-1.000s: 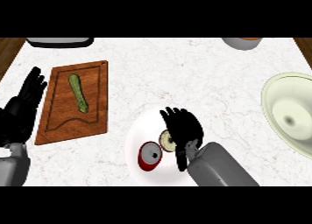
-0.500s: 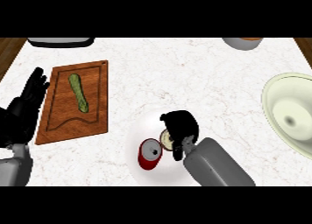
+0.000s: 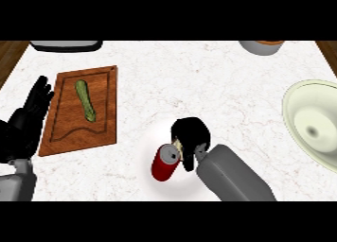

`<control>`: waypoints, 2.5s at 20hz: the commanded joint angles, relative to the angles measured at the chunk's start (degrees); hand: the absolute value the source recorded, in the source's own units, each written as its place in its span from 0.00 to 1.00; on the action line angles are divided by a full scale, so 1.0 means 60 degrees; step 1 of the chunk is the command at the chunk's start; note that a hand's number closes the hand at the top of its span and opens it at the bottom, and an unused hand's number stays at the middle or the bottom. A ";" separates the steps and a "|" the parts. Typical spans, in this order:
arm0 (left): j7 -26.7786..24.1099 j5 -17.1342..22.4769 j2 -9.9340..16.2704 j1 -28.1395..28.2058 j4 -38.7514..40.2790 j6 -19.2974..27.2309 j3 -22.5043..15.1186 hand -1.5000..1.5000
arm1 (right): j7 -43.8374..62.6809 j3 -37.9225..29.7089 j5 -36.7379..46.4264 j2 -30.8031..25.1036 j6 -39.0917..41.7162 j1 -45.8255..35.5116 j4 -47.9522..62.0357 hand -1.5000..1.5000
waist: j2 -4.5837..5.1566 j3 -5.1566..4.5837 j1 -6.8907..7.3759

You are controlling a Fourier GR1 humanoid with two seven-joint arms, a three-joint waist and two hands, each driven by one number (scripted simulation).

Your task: Pick the cupcake from the plate and place it in the bowl

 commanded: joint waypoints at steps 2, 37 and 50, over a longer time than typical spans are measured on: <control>0.0308 -0.0062 -0.0056 -0.0291 0.0038 0.0028 0.0164 0.50 | -0.0214 0.0516 -0.0254 0.0147 -0.0805 -0.0183 0.0623 1.00 | 0.0088 0.0039 0.0018; 0.0314 0.0310 0.0236 0.0023 -0.0171 -0.0554 0.0685 0.50 | -0.4180 -0.8439 -0.6001 -0.7189 -0.1490 0.7030 -1.0482 1.00 | 0.0068 0.0039 -0.0139; -0.0100 -0.0281 -0.0170 -0.0255 0.0296 -0.0343 0.0328 0.50 | -0.6769 -0.7151 -0.4430 -0.6567 -0.1577 0.2819 -0.3634 1.00 | 0.0119 0.0041 0.0092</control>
